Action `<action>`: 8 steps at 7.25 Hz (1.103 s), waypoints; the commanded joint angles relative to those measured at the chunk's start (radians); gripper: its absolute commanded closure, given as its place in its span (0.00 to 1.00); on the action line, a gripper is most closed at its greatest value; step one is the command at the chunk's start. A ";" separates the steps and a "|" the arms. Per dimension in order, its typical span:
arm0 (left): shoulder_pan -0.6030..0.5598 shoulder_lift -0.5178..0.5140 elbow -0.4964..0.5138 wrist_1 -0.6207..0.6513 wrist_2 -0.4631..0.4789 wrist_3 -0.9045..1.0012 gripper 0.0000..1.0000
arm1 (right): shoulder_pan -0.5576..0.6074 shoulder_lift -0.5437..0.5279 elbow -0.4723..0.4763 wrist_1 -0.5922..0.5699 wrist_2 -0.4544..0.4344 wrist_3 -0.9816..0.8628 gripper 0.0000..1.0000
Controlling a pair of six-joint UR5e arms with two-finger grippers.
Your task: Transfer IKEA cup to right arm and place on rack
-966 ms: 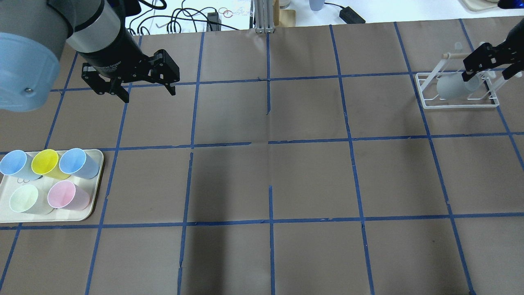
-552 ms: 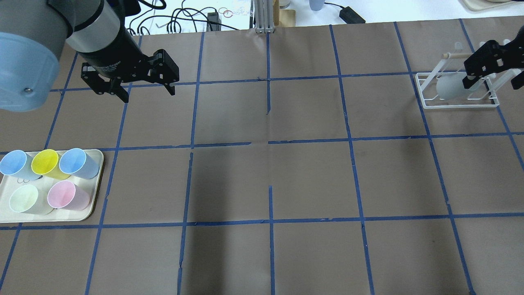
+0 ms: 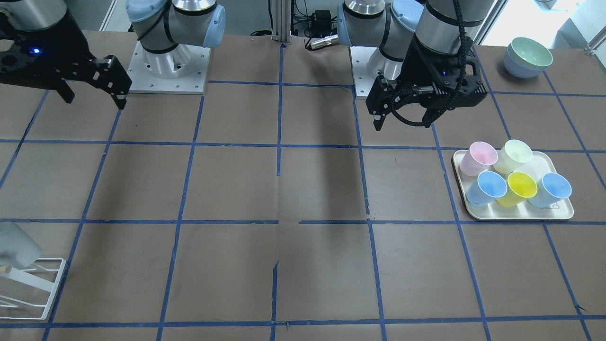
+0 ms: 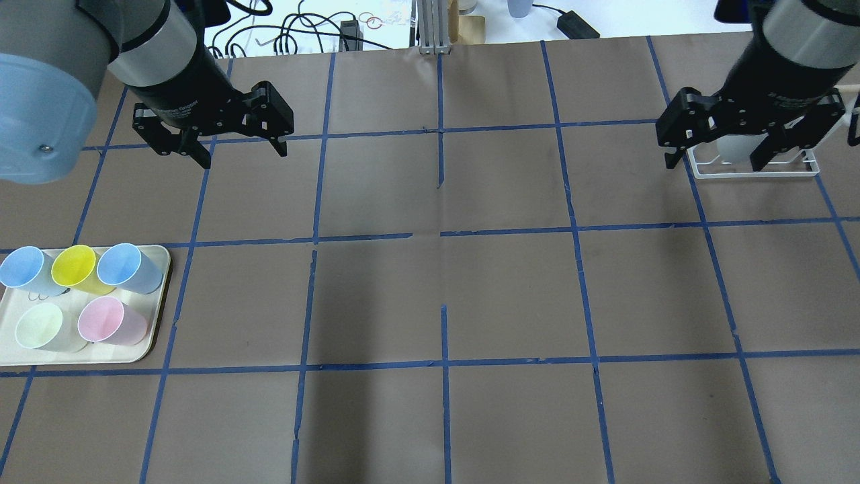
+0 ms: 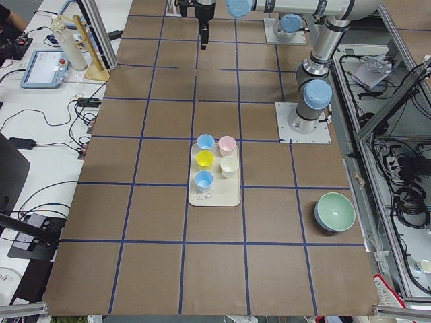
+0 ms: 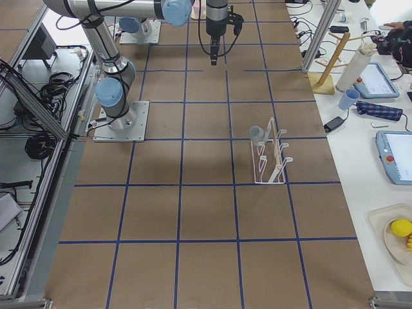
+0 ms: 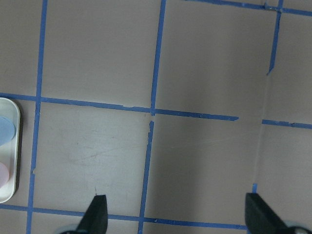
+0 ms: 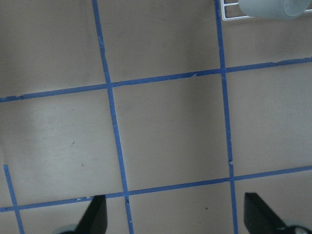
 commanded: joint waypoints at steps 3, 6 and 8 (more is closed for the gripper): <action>0.000 0.001 -0.001 0.002 0.000 0.000 0.00 | 0.060 -0.008 0.003 0.055 0.019 0.004 0.00; 0.000 0.001 0.001 0.002 0.000 0.000 0.00 | 0.060 -0.010 -0.008 0.068 0.048 -0.008 0.00; 0.002 0.001 0.004 0.000 0.000 0.000 0.00 | 0.060 -0.007 -0.008 0.062 0.024 0.003 0.00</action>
